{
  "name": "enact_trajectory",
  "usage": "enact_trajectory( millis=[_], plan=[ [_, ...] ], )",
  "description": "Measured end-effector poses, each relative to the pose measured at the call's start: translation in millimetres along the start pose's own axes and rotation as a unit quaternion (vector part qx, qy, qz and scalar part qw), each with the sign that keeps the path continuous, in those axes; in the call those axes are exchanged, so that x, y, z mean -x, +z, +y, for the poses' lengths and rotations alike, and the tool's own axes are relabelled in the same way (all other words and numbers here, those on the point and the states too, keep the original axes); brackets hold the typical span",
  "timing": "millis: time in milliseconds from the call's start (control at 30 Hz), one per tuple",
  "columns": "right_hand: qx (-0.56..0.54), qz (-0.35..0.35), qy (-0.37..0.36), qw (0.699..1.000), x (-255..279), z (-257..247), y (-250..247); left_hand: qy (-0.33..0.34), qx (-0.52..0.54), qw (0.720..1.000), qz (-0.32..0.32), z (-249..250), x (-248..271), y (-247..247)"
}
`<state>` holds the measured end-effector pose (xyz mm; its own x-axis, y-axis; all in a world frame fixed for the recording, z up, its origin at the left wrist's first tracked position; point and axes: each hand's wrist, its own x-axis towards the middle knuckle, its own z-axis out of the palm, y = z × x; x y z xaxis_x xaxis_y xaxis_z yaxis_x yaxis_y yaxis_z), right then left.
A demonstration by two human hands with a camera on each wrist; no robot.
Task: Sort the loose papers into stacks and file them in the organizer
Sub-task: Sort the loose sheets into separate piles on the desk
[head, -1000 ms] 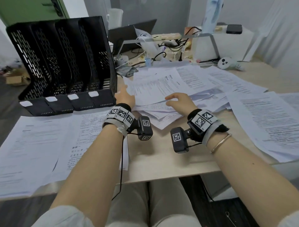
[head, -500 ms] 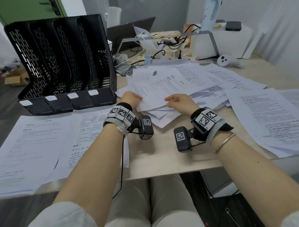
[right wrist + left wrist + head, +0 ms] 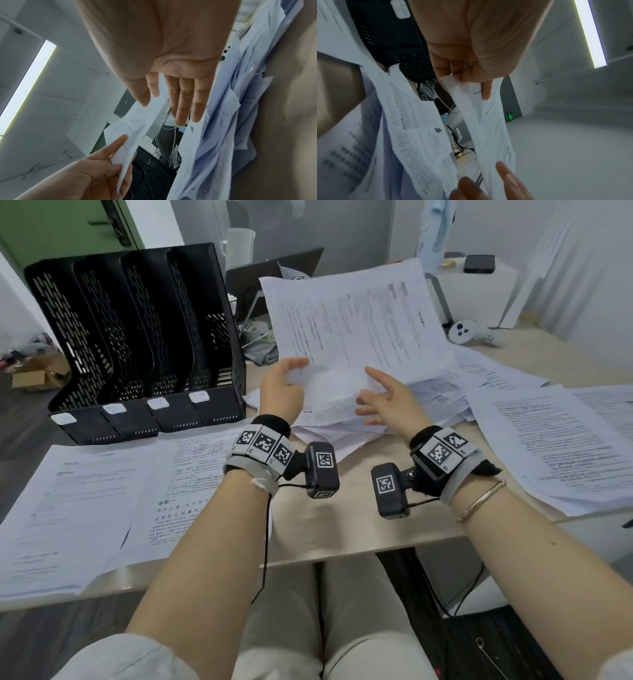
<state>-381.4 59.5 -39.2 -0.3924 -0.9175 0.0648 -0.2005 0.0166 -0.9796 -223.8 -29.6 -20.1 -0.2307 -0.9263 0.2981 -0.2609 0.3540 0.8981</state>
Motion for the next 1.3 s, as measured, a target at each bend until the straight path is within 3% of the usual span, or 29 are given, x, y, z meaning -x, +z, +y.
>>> enact_trajectory(
  millis=[333,533,700,967,1100,1300],
  plan=[
    [0.000,0.137,-0.039,0.990,3.7,7.2,-37.5,0.008,0.021,0.998,-0.066,17.1,22.4,35.5],
    [0.022,0.210,-0.014,0.977,12.7,12.8,-67.3,0.003,-0.012,0.991,-0.133,22.2,33.5,65.4],
    [0.006,0.237,-0.014,0.971,26.7,18.0,-91.5,-0.046,-0.053,0.994,-0.087,18.9,30.0,84.1],
    [0.036,0.283,-0.012,0.958,52.3,20.9,-125.7,-0.075,-0.208,0.972,-0.076,38.3,31.3,106.0],
    [0.045,0.289,-0.012,0.956,59.0,21.5,-134.3,-0.071,-0.189,0.977,-0.073,39.2,33.4,113.4],
    [0.042,0.277,0.004,0.960,63.0,25.2,-140.6,-0.006,-0.087,0.992,-0.095,34.3,38.1,123.0]
  ],
)
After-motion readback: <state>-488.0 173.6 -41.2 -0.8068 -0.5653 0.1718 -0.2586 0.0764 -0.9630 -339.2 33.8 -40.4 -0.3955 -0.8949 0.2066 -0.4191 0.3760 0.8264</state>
